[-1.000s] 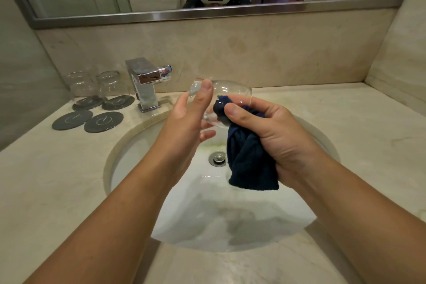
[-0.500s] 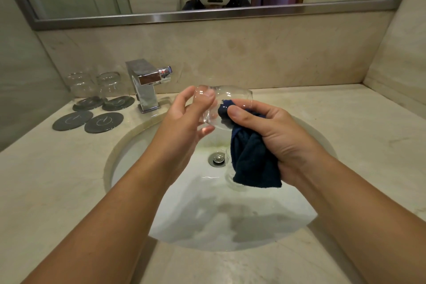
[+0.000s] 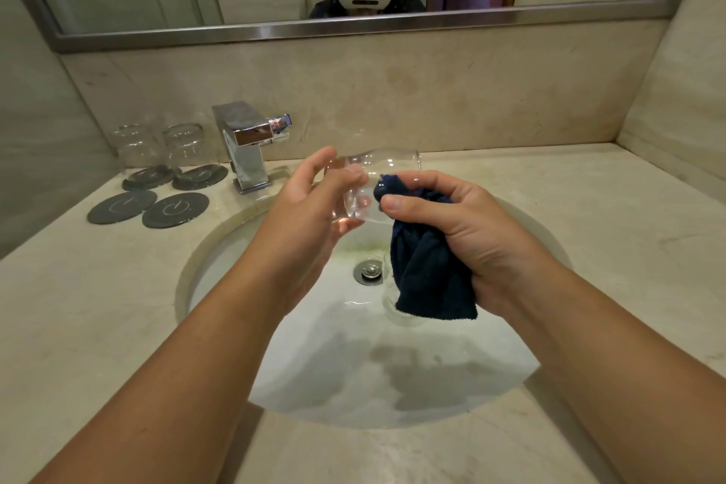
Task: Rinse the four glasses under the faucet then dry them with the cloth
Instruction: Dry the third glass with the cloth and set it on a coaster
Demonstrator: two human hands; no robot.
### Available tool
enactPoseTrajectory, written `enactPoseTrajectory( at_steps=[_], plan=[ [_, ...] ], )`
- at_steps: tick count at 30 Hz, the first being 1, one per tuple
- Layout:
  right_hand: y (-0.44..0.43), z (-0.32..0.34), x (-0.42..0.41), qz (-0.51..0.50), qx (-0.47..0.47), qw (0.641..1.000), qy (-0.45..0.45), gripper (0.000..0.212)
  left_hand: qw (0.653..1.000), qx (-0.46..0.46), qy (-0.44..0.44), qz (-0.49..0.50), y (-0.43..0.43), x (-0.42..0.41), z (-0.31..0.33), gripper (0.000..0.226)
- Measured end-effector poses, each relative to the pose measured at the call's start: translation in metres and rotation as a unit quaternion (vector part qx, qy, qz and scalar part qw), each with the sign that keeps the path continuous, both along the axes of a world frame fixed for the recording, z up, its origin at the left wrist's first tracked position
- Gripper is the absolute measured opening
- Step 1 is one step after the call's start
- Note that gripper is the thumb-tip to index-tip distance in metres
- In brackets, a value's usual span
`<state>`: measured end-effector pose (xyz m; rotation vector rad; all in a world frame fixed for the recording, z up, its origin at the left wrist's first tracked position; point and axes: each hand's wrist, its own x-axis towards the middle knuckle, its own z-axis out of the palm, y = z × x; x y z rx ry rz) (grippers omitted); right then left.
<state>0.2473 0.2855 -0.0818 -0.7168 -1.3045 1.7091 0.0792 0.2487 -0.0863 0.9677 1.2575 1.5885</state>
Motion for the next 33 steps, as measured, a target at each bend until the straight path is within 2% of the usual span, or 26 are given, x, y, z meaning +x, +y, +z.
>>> enactPoseTrajectory(
  at_steps=[2,4,8,15,22,25,29,31,33],
  plan=[
    [-0.001,-0.001,0.000,0.008,0.006,1.000,-0.013,0.019,0.999,-0.022,0.015,-0.042,0.001,-0.002,-0.002,0.066],
    [-0.001,-0.001,0.000,0.007,0.013,1.000,-0.027,0.017,0.996,-0.045,0.029,-0.070,0.000,-0.002,-0.003,0.055],
    [-0.002,-0.001,0.000,-0.003,0.029,0.999,-0.028,0.019,0.994,-0.082,0.032,-0.063,-0.001,-0.006,-0.004,0.063],
    [0.002,-0.001,0.000,-0.058,0.047,0.997,-0.018,0.026,0.997,-0.060,-0.002,-0.037,-0.002,-0.001,-0.002,0.058],
    [0.008,-0.003,0.002,-0.117,0.063,0.991,-0.019,0.029,0.995,-0.083,0.024,-0.049,-0.004,-0.002,-0.001,0.055],
    [0.011,-0.004,0.002,-0.162,0.078,0.984,-0.006,0.022,0.993,-0.110,-0.017,-0.051,-0.005,0.000,0.000,0.054],
    [0.020,0.001,0.011,-0.237,0.032,0.968,0.081,0.009,0.984,-0.133,-0.102,-0.053,-0.007,0.003,0.000,0.053],
    [0.017,0.003,0.011,-0.224,0.065,0.970,0.069,0.009,0.986,-0.122,-0.095,-0.058,-0.006,0.005,-0.002,0.049],
    [0.007,0.002,0.005,-0.188,0.145,0.971,0.030,0.011,0.989,-0.108,-0.076,-0.070,-0.004,0.008,-0.004,0.049]
  ],
)
